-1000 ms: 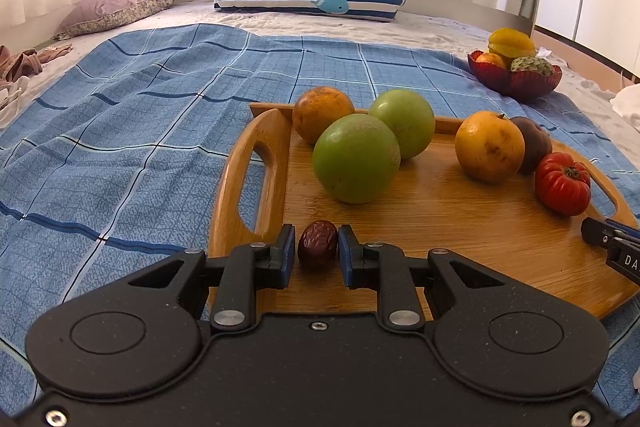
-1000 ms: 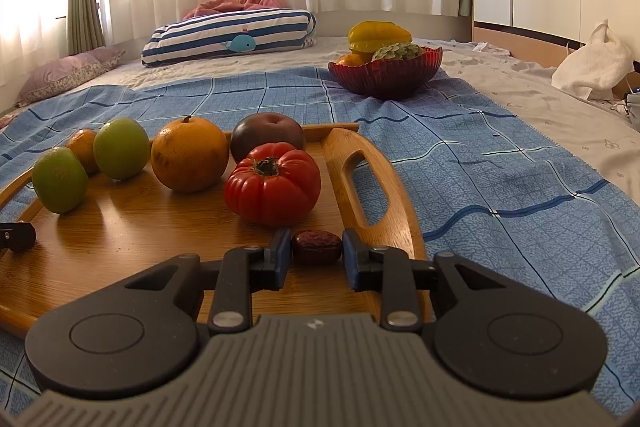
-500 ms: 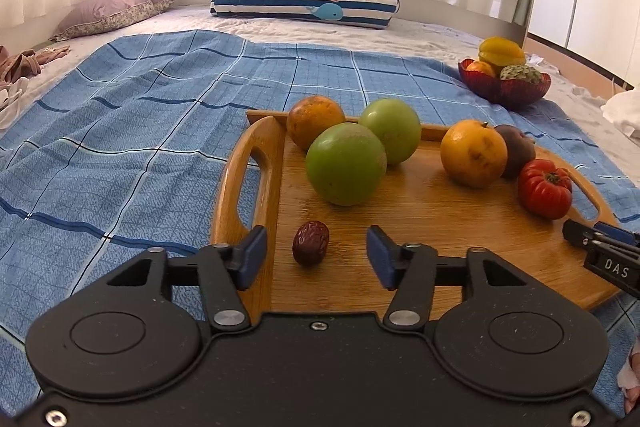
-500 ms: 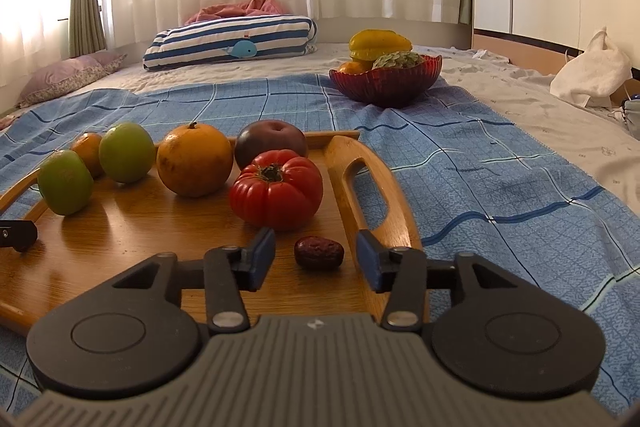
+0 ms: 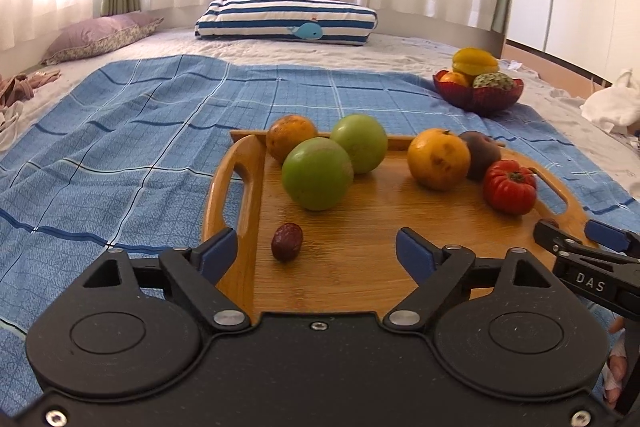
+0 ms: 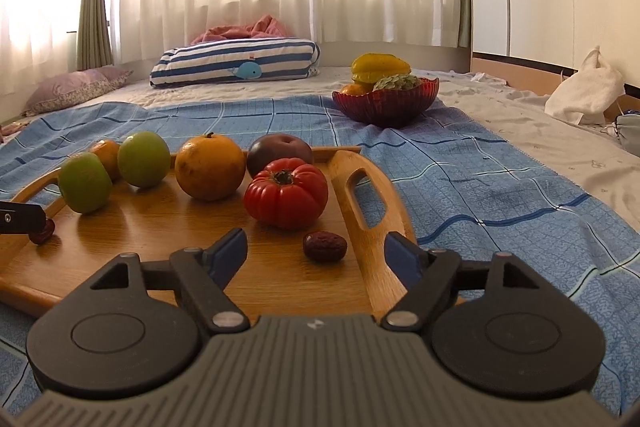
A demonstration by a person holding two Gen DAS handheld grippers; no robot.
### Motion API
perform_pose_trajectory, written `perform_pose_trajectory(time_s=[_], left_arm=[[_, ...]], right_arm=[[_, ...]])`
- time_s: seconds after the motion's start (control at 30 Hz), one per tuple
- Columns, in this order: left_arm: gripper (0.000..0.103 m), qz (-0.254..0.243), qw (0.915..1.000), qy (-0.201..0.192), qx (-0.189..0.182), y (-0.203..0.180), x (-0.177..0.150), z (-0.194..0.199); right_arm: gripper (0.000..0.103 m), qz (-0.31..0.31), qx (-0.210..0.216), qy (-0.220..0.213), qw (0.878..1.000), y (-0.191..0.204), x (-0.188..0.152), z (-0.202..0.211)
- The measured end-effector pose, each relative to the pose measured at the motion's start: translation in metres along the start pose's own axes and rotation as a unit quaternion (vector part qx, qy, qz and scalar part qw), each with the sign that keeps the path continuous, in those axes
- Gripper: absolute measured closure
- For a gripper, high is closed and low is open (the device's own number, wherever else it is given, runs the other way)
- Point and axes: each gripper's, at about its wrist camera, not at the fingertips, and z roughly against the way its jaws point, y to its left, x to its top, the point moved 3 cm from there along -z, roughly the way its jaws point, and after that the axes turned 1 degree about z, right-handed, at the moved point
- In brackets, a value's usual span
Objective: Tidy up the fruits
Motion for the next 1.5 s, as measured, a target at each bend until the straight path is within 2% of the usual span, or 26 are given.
perform_pose_trajectory(time_s=[0.3,0.7,0.77,0.83,0.97,1.03,1.13,1.33,1.4,1.5], left_arm=[[0.008,-0.024,0.9992,-0.014,-0.029,-0.017,-0.006,0.025],[0.008,-0.06,0.9962,-0.005,-0.062,-0.038,-0.022,0.04],[0.012,-0.07,0.9945,0.007,-0.077,-0.041,-0.025,0.041],[0.022,-0.082,0.9924,0.017,-0.091,-0.044,-0.028,0.044],[0.039,-0.1,0.9883,0.032,-0.11,-0.051,-0.034,0.05],[0.056,-0.107,0.9862,0.041,-0.12,-0.054,-0.036,0.05],[0.066,-0.108,0.9826,0.058,-0.139,-0.06,-0.04,0.05],[0.074,-0.104,0.9788,0.076,-0.159,-0.071,-0.044,0.042],[0.079,-0.091,0.9791,0.087,-0.16,-0.072,-0.043,0.036],[0.079,-0.068,0.9787,0.099,-0.166,-0.074,-0.043,0.027]], right_arm=[[0.013,0.01,0.021,-0.022,0.999,0.003,-0.008,0.02],[0.015,0.039,0.07,-0.02,0.997,0.01,-0.022,0.047],[0.021,0.044,0.077,-0.014,0.996,0.011,-0.026,0.05],[0.029,0.051,0.08,-0.01,0.995,0.012,-0.031,0.053],[0.036,0.054,0.096,-0.01,0.994,0.015,-0.036,0.061],[0.039,0.061,0.105,-0.011,0.993,0.018,-0.038,0.065],[0.042,0.081,0.11,-0.012,0.99,0.023,-0.042,0.068],[0.044,0.106,0.124,-0.008,0.986,0.034,-0.05,0.071],[0.044,0.11,0.124,-0.006,0.986,0.036,-0.053,0.071],[0.044,0.116,0.12,-0.005,0.986,0.036,-0.056,0.071]])
